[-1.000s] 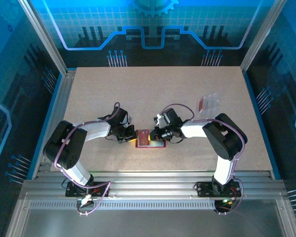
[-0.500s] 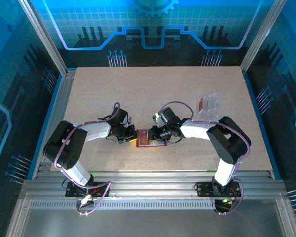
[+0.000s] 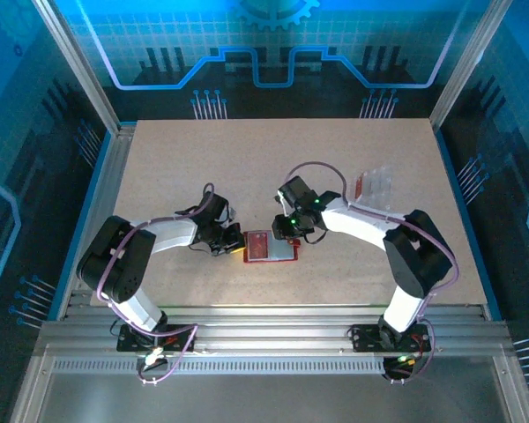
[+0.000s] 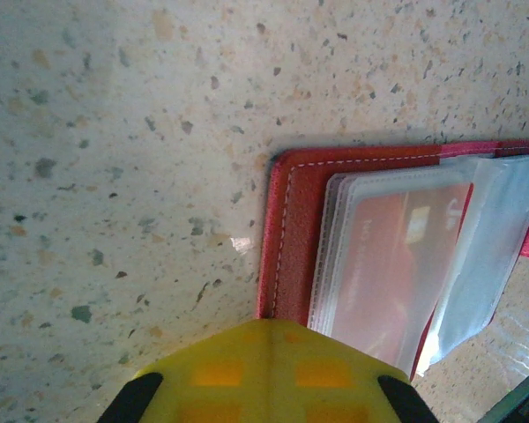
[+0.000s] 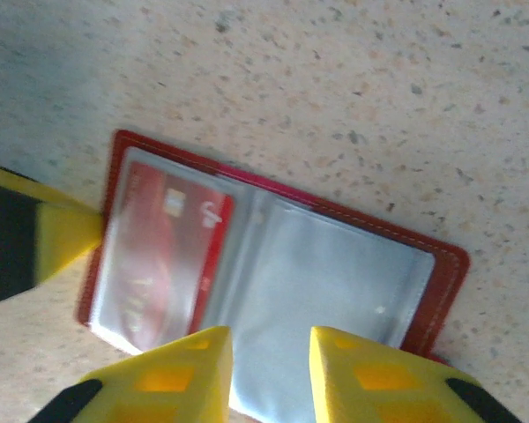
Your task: Put the credit cards into the card holder
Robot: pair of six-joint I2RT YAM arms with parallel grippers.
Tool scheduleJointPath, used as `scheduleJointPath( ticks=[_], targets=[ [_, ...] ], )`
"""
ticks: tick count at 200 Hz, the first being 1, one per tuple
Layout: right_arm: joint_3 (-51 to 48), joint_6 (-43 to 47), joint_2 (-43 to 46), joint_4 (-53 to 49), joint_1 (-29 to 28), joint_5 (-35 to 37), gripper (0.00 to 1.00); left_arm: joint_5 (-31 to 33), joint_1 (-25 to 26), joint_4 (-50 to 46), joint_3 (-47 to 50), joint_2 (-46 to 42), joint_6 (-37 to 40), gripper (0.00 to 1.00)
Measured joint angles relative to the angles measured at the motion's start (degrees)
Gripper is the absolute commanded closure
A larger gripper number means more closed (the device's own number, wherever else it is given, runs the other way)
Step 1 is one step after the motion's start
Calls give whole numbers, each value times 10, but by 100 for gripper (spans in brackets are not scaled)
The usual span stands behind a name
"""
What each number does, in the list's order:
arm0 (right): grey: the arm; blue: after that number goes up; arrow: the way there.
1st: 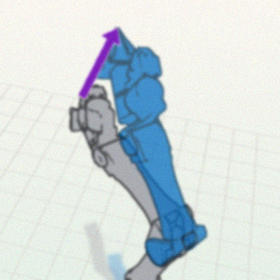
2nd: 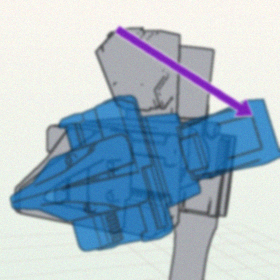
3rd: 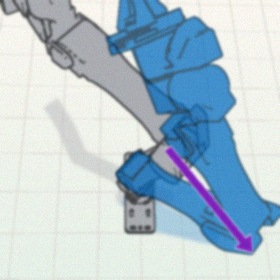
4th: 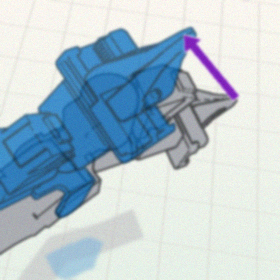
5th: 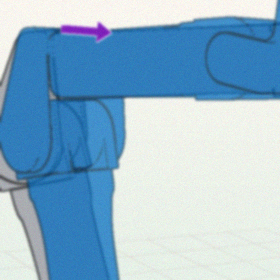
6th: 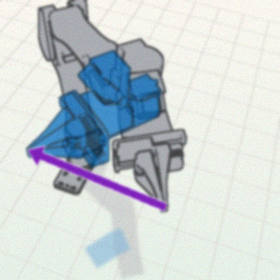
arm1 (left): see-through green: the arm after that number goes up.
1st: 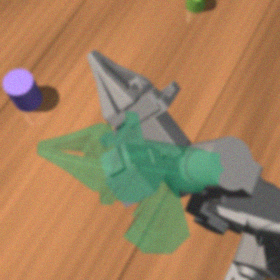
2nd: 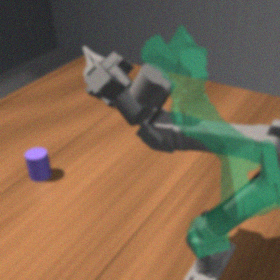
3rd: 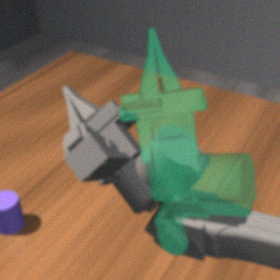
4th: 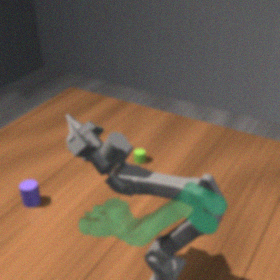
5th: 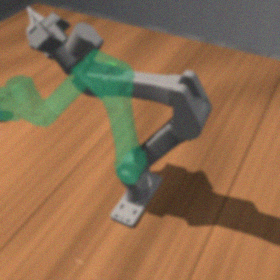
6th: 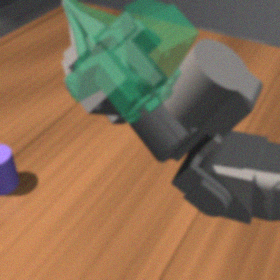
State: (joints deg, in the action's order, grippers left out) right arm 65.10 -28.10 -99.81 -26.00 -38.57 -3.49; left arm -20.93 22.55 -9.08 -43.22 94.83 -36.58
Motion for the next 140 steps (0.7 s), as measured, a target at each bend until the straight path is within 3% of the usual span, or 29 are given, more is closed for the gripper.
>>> scheduleJointPath(
  ticks=[87,113,140],
  targets=[
    [30,30,-78,-25,-15,52,65,0,0,0,0,0,-6,100],
    [33,33,-81,-23,-27,72,72,0,0,0,0,0,-6,100],
    [33,34,-82,-21,-32,81,88,0,0,0,0,0,-6,100]
  ],
)
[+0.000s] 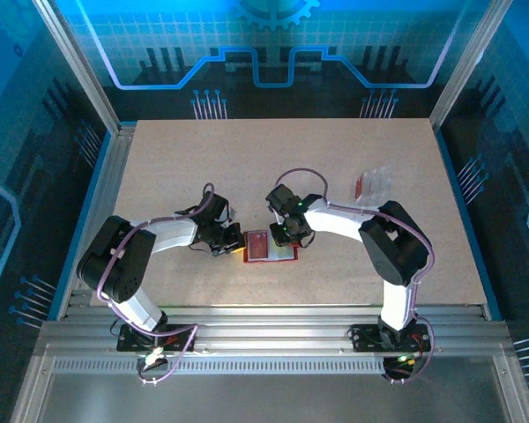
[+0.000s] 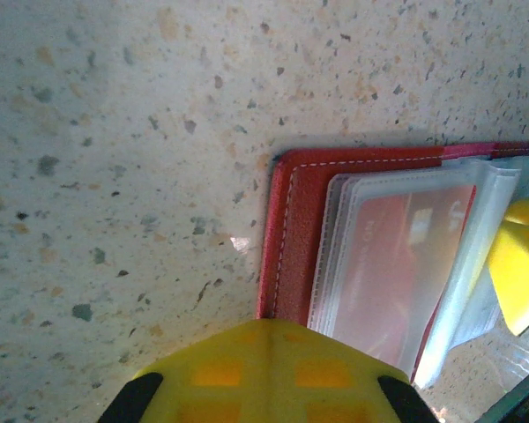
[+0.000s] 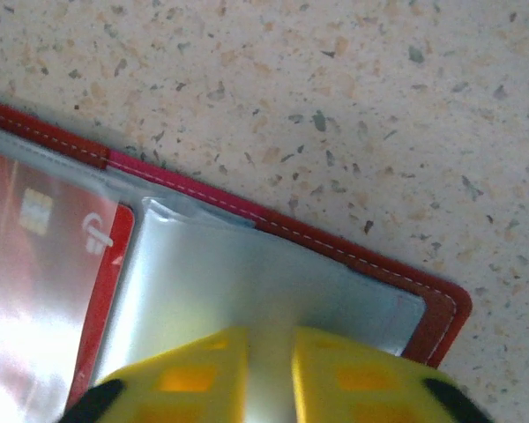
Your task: Put the credit cards into the card holder
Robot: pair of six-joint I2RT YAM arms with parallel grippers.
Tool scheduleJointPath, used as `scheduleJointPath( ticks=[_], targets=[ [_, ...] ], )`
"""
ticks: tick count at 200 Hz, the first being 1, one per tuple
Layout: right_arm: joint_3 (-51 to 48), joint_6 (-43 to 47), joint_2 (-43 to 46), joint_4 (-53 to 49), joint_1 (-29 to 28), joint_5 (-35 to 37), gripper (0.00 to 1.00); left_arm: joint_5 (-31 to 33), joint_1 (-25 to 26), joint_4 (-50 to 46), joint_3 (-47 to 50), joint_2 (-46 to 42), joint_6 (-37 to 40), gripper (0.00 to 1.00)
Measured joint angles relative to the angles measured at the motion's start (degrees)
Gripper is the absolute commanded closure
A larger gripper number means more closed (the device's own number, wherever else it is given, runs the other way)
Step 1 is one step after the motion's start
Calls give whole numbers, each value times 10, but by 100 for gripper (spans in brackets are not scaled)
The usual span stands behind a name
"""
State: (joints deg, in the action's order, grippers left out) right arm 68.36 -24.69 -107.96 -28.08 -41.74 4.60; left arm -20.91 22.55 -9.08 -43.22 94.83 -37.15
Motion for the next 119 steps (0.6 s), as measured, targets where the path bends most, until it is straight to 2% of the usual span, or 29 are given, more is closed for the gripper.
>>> scheduleJointPath(
  ticks=[15,102,119],
  targets=[
    [0,-3,0,0,0,0,100,0,0,0,0,0,0,100],
    [21,11,3,-35,-7,7,100,-2,0,8,4,0,0,100],
    [28,12,3,-44,-7,12,78,-2,0,9,5,0,0,100]
  ],
)
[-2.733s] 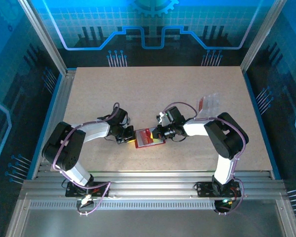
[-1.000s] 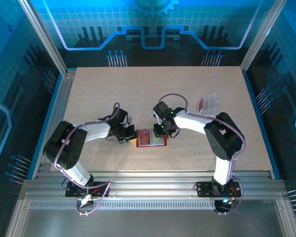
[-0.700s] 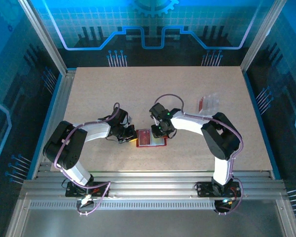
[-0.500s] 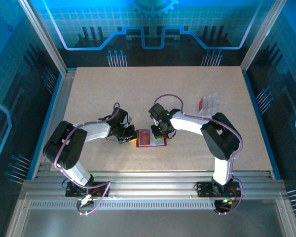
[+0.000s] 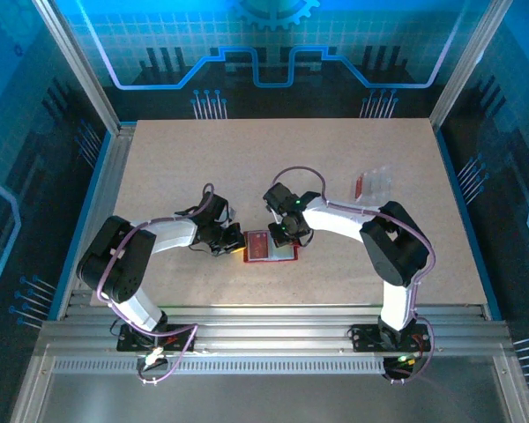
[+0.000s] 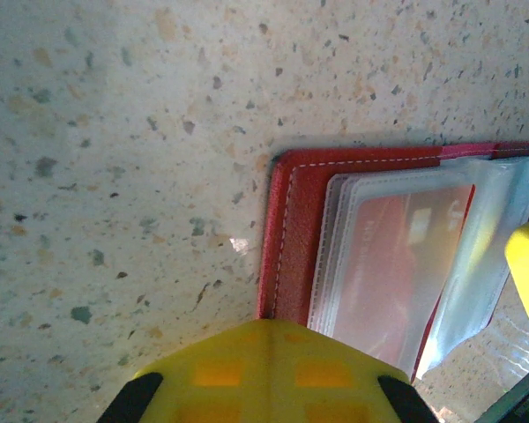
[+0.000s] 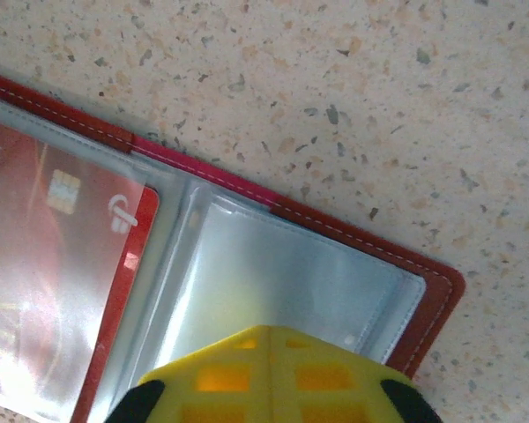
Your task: Put the credit cards into the card holder
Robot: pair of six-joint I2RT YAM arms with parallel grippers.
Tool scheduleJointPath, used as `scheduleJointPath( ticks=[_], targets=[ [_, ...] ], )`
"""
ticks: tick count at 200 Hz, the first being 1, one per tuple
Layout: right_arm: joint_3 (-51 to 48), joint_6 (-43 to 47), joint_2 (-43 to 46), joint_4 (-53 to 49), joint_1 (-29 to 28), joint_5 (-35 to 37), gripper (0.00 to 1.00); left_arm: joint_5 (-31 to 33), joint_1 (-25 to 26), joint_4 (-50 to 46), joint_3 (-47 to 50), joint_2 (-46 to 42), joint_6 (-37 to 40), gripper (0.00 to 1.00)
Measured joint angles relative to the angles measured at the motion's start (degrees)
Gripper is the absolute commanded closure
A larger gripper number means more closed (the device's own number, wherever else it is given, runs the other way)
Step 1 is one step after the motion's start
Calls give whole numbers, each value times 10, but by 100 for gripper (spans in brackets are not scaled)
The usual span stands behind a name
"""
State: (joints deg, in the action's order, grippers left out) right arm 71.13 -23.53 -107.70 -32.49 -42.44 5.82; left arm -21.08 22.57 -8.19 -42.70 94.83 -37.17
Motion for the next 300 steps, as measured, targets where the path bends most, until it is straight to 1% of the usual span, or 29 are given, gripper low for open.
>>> scheduleJointPath(
  ticks=[5,13,58,72,94,102,128,145,152,175,193,226,267,300],
  targets=[
    [3,5,0,-4,0,2,75,0,0,0,0,0,0,100],
    [7,5,0,-10,0,7,73,0,0,0,0,0,0,100],
    [41,20,-15,-28,0,17,71,0,0,1,0,0,0,100],
    [51,23,-29,-29,0,17,69,0,0,1,0,0,0,100],
    [52,28,-45,-32,0,17,68,0,0,2,1,0,0,100],
    [52,28,-50,-33,1,19,66,0,0,2,1,0,0,99],
    [54,28,-51,-35,1,28,62,0,1,7,1,1,0,100],
    [54,28,-51,-37,1,33,62,0,5,15,1,3,0,99],
    [54,28,-52,-37,1,34,64,0,5,16,1,3,0,100],
    [54,27,-52,-37,0,33,76,0,5,16,1,4,0,100],
    [54,20,-52,-35,-3,27,84,0,5,17,1,4,0,100],
    [52,14,-52,-30,-5,17,100,0,5,17,1,4,0,99],
    [60,16,-52,-40,-8,24,100,-2,5,22,3,5,0,100],
    [86,18,-52,-75,-19,35,100,-4,14,45,5,10,-4,99]
  ],
)
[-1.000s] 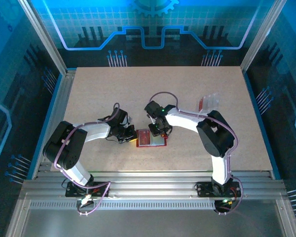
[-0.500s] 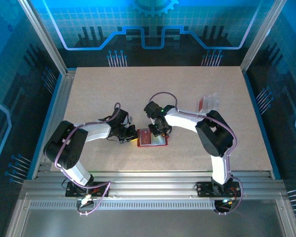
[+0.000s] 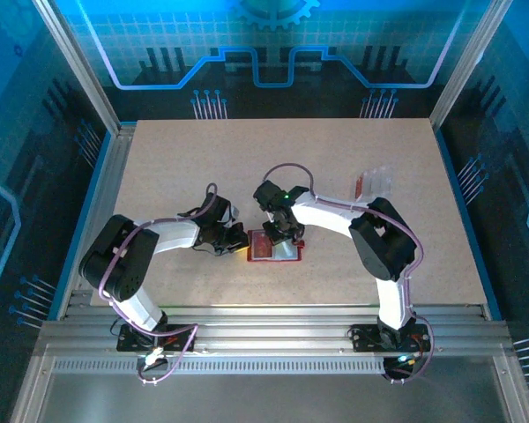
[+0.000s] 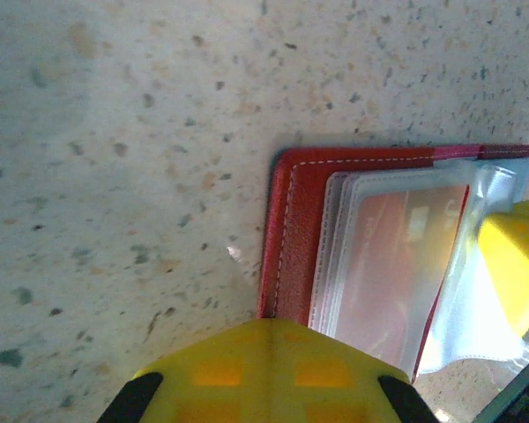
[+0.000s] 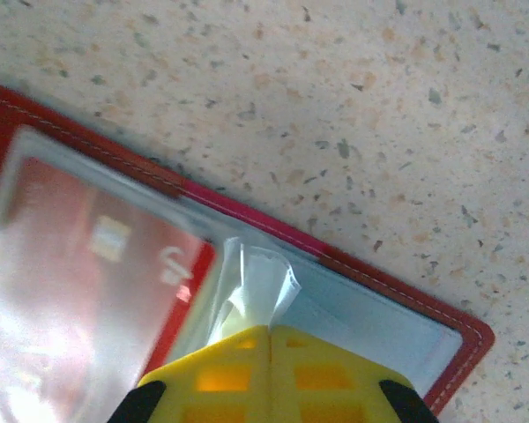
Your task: Put the credit cards into the card holder
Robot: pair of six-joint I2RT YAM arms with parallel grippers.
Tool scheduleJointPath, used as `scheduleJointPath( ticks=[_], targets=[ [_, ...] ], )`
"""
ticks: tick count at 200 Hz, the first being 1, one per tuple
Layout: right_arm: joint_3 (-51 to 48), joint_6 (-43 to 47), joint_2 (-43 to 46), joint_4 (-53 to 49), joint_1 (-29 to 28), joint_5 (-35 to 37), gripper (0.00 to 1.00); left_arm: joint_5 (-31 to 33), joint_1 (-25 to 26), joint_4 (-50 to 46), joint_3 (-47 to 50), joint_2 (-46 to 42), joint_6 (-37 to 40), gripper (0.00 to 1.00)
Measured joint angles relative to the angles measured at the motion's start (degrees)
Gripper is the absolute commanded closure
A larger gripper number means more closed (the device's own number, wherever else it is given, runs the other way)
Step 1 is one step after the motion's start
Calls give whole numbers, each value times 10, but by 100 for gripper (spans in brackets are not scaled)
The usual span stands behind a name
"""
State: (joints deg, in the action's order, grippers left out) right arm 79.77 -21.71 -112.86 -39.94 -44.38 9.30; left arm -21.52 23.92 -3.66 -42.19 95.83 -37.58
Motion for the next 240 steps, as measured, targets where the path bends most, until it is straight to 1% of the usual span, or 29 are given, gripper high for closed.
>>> scheduleJointPath(
  ticks=[12,31,43,55,75,98,132,153,180,198,209,224,240],
  targets=[
    [14,0,0,-6,-6,-8,100,0,3,6,0,2,0,99],
    [35,-1,-5,-10,-10,-33,92,0,9,16,0,6,-1,99],
    [47,-6,-12,-10,-11,-51,81,0,10,18,0,6,-3,99],
    [54,-10,-21,-5,-10,-73,78,0,11,21,0,7,-10,100],
    [55,-24,-33,12,-10,-119,69,0,14,30,2,8,-15,99],
    [54,-42,-38,21,-2,-159,65,1,14,35,7,4,-22,94],
    [30,-56,-28,48,17,-206,54,2,13,36,14,-1,-31,89],
    [10,-56,1,71,21,-232,51,-6,6,41,22,-4,-31,88],
    [-5,-54,61,99,25,-265,46,-24,-8,43,29,-4,-30,87],
    [-10,-50,96,111,32,-275,46,-34,-16,42,30,-4,-30,86],
    [-10,-48,110,111,36,-275,49,-39,-21,41,31,-4,-30,86],
    [-12,-43,120,109,43,-266,60,-45,-28,40,35,-8,-30,84],
    [-18,-43,122,94,55,-231,80,-48,-38,34,42,-18,-30,81]
  ],
)
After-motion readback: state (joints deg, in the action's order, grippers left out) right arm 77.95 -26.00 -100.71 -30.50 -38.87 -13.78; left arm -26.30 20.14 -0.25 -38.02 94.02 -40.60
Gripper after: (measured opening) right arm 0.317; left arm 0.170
